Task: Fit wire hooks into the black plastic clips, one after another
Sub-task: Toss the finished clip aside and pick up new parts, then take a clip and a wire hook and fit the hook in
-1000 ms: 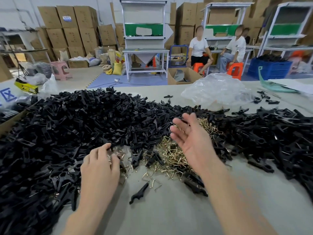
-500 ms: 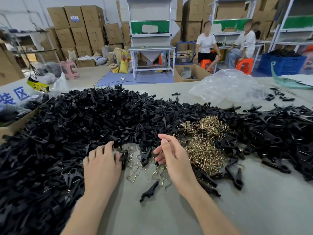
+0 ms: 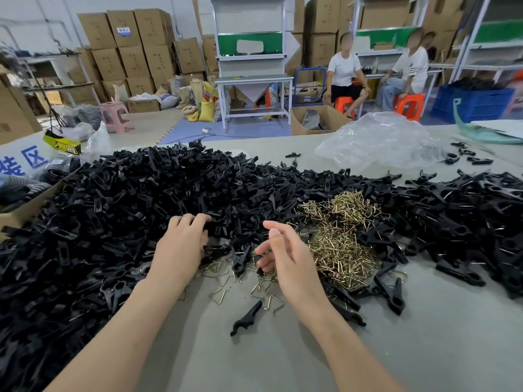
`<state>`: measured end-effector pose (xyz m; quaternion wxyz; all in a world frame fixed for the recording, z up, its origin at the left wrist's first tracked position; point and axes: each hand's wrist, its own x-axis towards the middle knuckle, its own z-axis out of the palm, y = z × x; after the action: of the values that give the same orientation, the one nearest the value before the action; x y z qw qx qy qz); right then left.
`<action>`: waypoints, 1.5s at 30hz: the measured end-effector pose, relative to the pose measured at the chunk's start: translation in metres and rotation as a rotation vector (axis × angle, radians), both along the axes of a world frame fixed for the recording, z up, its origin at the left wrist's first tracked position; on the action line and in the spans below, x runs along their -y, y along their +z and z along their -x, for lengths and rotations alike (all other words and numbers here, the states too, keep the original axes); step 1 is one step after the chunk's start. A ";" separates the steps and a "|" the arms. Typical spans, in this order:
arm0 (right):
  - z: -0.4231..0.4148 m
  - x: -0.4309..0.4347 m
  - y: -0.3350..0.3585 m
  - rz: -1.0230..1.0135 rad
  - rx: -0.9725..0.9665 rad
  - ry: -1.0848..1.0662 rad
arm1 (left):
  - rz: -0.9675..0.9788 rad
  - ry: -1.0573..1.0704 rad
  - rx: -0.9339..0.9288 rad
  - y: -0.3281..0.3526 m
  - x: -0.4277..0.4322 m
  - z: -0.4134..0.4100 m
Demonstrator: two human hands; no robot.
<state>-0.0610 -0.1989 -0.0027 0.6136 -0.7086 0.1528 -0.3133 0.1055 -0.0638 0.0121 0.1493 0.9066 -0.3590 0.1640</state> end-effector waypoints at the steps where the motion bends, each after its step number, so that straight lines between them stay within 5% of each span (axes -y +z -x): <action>1: 0.000 0.000 0.000 -0.001 0.002 0.000 | 0.082 -0.022 -0.028 0.001 -0.003 0.000; 6: 0.000 -0.001 -0.001 0.005 0.002 0.002 | 0.641 -0.001 -0.401 0.015 -0.015 0.009; 14: 0.004 -0.005 0.003 0.045 -0.013 0.017 | 1.061 -0.012 -0.691 0.024 -0.019 0.052; 21: 0.009 -0.019 0.013 0.176 -0.009 0.156 | 0.781 -0.271 -0.723 0.016 -0.004 0.100; 29: 0.012 -0.018 0.012 0.150 -0.083 0.262 | 0.705 -0.332 -0.707 0.010 -0.008 0.102; 36: 0.014 -0.010 0.018 -0.045 -0.084 0.177 | 0.977 -0.226 -0.905 0.020 -0.009 0.093; 45: 0.012 -0.004 0.015 -0.288 0.027 0.172 | 0.975 -0.270 -0.941 0.017 -0.011 0.092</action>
<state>-0.0733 -0.1946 0.0121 0.7354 -0.6195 0.1263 -0.2440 0.0134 -0.0530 0.0289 0.6991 0.6580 -0.2509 -0.1242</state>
